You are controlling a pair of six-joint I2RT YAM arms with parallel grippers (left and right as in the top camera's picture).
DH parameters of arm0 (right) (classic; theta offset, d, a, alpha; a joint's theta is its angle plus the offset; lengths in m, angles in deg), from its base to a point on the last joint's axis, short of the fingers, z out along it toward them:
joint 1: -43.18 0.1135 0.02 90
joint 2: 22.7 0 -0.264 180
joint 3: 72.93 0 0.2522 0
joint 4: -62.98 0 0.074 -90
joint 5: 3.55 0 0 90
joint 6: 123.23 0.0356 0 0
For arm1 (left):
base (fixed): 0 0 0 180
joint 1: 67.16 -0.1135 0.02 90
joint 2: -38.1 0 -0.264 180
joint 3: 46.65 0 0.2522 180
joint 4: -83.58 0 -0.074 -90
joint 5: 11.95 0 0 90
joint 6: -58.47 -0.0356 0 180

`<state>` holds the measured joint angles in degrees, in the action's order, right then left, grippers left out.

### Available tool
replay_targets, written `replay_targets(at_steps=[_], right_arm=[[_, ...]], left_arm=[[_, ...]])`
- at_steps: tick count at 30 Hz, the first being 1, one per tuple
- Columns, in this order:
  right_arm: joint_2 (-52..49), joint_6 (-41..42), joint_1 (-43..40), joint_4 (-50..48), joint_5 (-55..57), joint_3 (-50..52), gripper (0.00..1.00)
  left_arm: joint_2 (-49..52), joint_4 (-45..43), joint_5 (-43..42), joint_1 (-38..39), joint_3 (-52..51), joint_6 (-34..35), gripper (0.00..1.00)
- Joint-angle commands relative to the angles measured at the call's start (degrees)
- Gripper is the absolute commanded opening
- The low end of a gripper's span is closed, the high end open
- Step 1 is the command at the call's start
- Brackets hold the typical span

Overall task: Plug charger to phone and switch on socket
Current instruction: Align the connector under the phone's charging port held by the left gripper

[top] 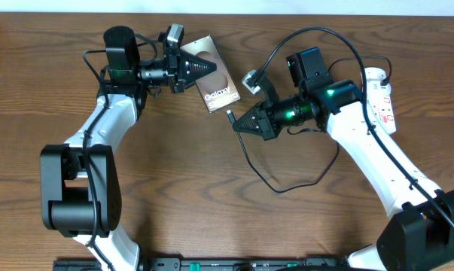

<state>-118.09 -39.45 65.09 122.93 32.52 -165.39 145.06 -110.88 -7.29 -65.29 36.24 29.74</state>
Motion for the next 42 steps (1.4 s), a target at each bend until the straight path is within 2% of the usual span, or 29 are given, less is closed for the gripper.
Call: replay_targets(at_steps=[1, 42], right_arm=[[0.5, 1.5, -0.2, -0.4, -0.2, -0.7, 0.01], [0.5, 5.2, 1.1, -2.3, 0.0, -0.7, 0.01]], left_arm=[[0.2, -1.0, -2.9, -0.3, 0.5, -0.1, 0.07], [0.2, -2.8, -4.0, -0.3, 0.5, 1.6, 0.07]])
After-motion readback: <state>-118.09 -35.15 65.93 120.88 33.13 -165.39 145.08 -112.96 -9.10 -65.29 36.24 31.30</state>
